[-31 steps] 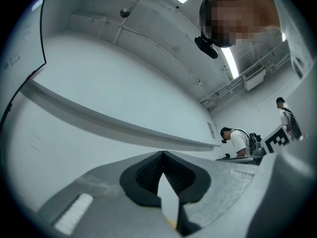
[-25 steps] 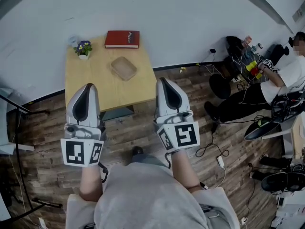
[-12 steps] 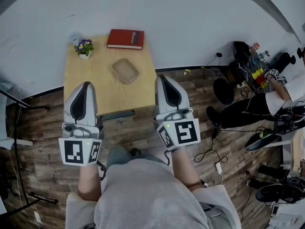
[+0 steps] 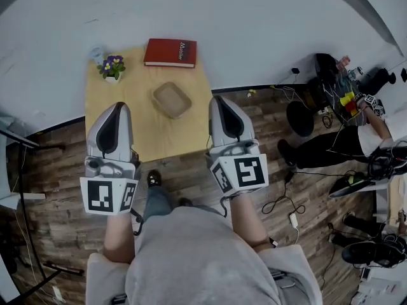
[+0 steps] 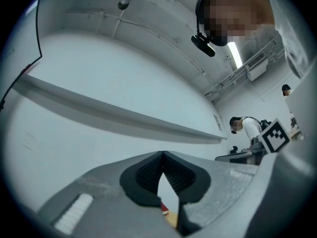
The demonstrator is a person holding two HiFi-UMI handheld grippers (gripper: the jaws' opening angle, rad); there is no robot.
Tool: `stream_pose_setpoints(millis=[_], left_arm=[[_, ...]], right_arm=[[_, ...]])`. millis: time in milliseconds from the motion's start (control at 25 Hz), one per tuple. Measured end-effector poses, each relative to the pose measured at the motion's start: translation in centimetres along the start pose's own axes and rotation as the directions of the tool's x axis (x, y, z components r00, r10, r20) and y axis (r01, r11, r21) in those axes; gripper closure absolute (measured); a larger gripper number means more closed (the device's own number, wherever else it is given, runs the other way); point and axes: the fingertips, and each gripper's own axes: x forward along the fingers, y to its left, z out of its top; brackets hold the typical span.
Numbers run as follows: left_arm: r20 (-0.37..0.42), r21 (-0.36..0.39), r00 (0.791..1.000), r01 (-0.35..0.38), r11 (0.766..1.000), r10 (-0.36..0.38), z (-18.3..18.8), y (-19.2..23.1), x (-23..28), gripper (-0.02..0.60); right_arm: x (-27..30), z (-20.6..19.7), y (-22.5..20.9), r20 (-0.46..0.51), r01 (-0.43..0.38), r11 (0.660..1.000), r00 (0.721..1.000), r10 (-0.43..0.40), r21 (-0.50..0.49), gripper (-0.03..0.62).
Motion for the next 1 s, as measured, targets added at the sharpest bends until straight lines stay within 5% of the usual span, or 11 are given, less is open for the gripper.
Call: stream_pose_setpoints(millis=[480,1000], left_arm=[[-0.038,-0.052,0.994,0.099,0.994,-0.101,-3.6,6.2,6.7,0.578],[-0.078,-0.106,0.973,0.208,0.972,-0.217,-8.3,8.8,11.6,0.578]], right_arm=[[8.3,-5.4,-0.8,-0.141,0.129,0.991,0.983,-0.121,0.046,0.592],[11.0,-14.9,-2.3,-0.363,0.294,0.94,0.906,-0.217,0.173,0.592]])
